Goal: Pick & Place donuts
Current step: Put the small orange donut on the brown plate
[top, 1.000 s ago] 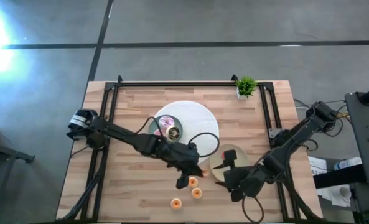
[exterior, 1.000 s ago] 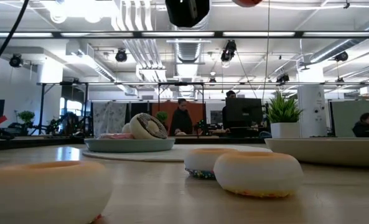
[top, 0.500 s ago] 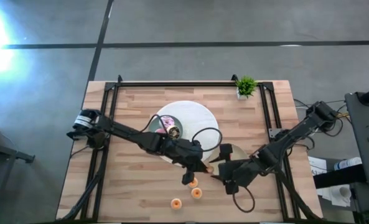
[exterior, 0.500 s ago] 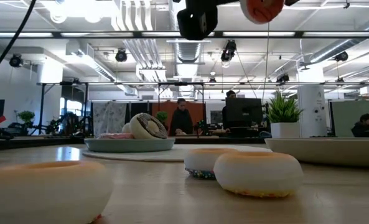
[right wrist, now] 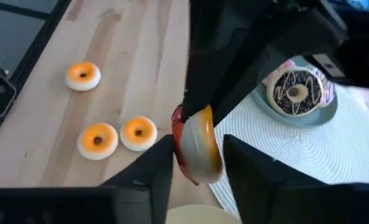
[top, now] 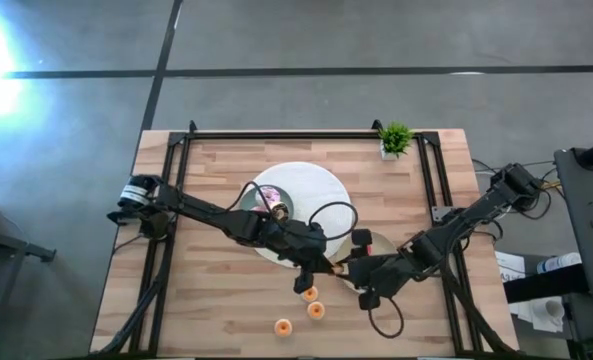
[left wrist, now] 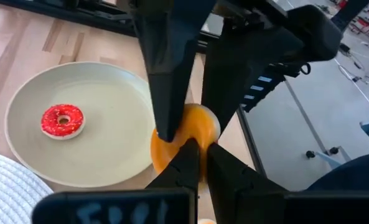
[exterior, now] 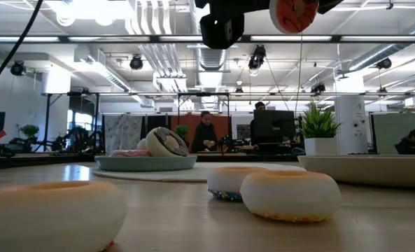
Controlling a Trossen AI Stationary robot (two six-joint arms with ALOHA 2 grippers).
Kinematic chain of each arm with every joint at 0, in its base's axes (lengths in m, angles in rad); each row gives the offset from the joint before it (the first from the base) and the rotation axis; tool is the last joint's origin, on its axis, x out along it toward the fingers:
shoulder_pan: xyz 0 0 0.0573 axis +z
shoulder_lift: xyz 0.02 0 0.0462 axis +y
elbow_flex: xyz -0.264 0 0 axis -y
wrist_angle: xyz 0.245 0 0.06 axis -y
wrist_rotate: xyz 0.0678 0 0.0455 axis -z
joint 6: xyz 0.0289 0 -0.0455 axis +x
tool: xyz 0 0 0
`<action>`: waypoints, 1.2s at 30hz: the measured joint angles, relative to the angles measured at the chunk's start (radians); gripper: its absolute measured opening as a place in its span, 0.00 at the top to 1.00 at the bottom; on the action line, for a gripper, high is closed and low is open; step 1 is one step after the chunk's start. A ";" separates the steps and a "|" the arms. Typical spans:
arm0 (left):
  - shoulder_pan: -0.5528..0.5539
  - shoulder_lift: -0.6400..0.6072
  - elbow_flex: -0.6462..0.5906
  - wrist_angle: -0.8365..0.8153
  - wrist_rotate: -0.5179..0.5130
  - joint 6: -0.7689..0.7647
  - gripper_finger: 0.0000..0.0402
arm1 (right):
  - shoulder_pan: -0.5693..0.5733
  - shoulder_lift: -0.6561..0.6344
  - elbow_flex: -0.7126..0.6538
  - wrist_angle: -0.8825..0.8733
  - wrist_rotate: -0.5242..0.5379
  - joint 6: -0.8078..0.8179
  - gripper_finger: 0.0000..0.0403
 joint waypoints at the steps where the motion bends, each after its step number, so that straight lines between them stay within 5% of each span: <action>1: 0.000 0.000 0.000 0.000 0.000 -0.001 1.00 | -0.006 0.000 0.000 -0.001 -0.002 0.013 0.72; 6: 0.000 0.000 0.000 -0.002 -0.030 -0.067 0.98 | -0.021 0.000 0.000 -0.006 -0.040 0.042 0.86; 11: -0.002 0.000 0.000 0.001 -0.110 -0.071 0.84 | -0.022 -0.003 0.000 -0.056 -0.085 0.152 0.96; 17: -0.002 -0.014 0.000 -0.097 -0.205 -0.071 0.67 | -0.021 -0.024 -0.003 -0.270 -0.167 0.430 0.96; 22: -0.007 -0.027 0.000 -0.195 -0.225 -0.112 0.63 | -0.038 -0.039 -0.099 -0.511 -0.293 0.686 0.96; 28: -0.028 -0.028 0.000 -0.209 -0.225 -0.128 0.62 | -0.077 -0.123 -0.325 -0.258 -0.499 0.831 0.96; 36: -0.065 -0.028 0.000 -0.212 -0.227 -0.155 0.62 | -0.169 -0.296 -0.552 -0.096 -0.509 1.040 0.96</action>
